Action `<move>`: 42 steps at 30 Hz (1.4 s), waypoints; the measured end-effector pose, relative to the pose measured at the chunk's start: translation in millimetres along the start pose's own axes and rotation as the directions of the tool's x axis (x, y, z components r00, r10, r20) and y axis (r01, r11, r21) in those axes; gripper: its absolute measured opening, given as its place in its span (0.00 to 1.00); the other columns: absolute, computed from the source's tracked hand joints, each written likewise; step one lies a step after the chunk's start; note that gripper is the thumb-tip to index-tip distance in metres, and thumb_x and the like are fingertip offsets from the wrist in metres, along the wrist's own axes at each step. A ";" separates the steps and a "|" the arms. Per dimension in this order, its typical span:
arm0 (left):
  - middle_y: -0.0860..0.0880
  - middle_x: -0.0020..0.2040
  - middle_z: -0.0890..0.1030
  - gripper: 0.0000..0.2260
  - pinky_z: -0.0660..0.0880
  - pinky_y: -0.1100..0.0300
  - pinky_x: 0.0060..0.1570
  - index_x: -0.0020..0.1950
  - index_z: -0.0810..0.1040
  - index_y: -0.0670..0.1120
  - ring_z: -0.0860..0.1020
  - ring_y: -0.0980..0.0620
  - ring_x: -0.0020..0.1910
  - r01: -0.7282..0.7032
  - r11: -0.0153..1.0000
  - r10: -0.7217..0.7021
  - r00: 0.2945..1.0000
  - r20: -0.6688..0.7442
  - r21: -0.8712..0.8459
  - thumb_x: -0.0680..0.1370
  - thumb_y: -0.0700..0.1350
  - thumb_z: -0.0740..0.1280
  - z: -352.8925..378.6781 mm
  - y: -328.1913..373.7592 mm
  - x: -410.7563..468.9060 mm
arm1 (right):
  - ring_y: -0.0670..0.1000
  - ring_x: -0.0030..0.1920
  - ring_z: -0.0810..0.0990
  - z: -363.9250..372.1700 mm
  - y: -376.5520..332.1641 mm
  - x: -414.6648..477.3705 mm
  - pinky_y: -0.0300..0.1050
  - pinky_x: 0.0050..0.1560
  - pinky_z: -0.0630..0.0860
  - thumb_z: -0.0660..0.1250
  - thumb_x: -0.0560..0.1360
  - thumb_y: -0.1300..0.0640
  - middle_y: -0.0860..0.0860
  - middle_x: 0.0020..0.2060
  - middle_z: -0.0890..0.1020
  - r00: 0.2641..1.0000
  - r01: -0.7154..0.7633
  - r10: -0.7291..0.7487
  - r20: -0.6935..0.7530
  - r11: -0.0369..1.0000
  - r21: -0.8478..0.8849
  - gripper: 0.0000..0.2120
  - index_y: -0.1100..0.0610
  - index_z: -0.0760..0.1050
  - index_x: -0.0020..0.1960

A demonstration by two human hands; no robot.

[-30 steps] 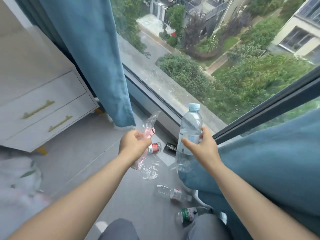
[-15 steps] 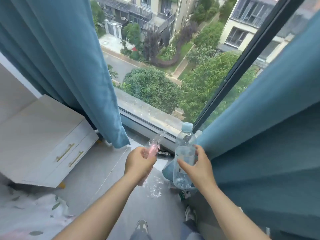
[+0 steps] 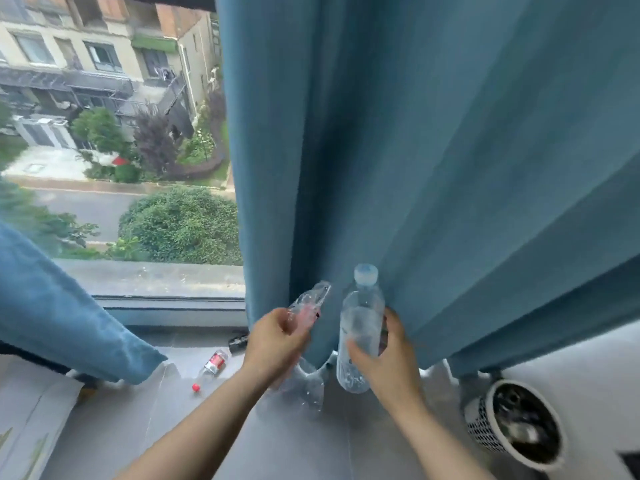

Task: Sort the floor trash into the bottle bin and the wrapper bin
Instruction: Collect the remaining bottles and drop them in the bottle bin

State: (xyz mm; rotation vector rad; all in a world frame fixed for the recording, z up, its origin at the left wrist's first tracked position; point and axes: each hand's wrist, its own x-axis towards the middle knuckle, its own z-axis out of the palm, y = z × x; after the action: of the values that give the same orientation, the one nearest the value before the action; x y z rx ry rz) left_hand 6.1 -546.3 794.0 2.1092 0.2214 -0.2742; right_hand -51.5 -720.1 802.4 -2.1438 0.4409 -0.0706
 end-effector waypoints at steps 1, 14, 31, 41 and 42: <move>0.48 0.29 0.78 0.23 0.71 0.57 0.31 0.35 0.73 0.44 0.76 0.49 0.30 -0.016 1.000 0.016 1.000 0.026 0.006 0.71 0.65 0.66 13.0 12.2 -2.4 | 0.46 0.57 0.78 -14.1 8.8 -1.2 0.49 0.59 0.76 0.71 0.64 0.42 0.43 0.58 0.79 0.999 -0.016 0.017 -0.041 1.000 0.011 0.33 0.43 0.65 0.67; 0.52 0.27 0.73 0.12 0.65 0.69 0.25 0.35 0.71 0.44 0.70 0.54 0.27 -0.251 0.966 0.216 0.913 0.347 0.060 0.72 0.50 0.68 207.5 157.0 -46.7 | 0.41 0.48 0.81 -220.1 122.1 -23.5 0.45 0.52 0.78 0.76 0.67 0.56 0.40 0.48 0.81 0.871 -0.100 0.194 -0.452 0.970 0.224 0.25 0.39 0.68 0.56; 0.51 0.31 0.79 0.07 0.68 0.71 0.24 0.37 0.76 0.49 0.73 0.61 0.24 -0.483 0.846 0.510 0.614 0.602 -0.224 0.70 0.39 0.71 382.7 345.0 -93.0 | 0.37 0.53 0.79 -414.3 179.8 -18.3 0.33 0.51 0.75 0.76 0.69 0.56 0.38 0.55 0.77 0.520 -0.068 0.241 -0.819 0.968 0.241 0.30 0.45 0.65 0.66; 0.53 0.35 0.83 0.08 0.78 0.53 0.38 0.40 0.78 0.52 0.81 0.49 0.34 -0.536 0.792 0.543 0.398 0.739 -0.293 0.71 0.39 0.71 448.8 407.7 -58.2 | 0.31 0.50 0.77 -438.3 202.8 21.0 0.28 0.46 0.76 0.75 0.69 0.58 0.33 0.52 0.76 0.324 -0.182 0.342 -0.882 0.937 0.297 0.29 0.43 0.65 0.63; 0.52 0.35 0.83 0.08 0.78 0.52 0.38 0.40 0.78 0.52 0.81 0.48 0.35 -0.535 0.794 0.533 0.386 0.753 -0.288 0.70 0.39 0.71 455.1 407.6 -54.1 | 0.31 0.50 0.77 -437.7 206.2 23.3 0.28 0.44 0.75 0.75 0.69 0.58 0.33 0.51 0.76 0.313 -0.199 0.356 -0.880 0.931 0.306 0.29 0.43 0.66 0.63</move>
State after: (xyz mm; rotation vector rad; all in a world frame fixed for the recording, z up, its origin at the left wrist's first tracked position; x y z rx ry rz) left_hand 13.6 -1149.2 906.7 1.7071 -1.0239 -0.8068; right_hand -182.2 -1178.9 886.4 -1.6262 1.4321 -1.1594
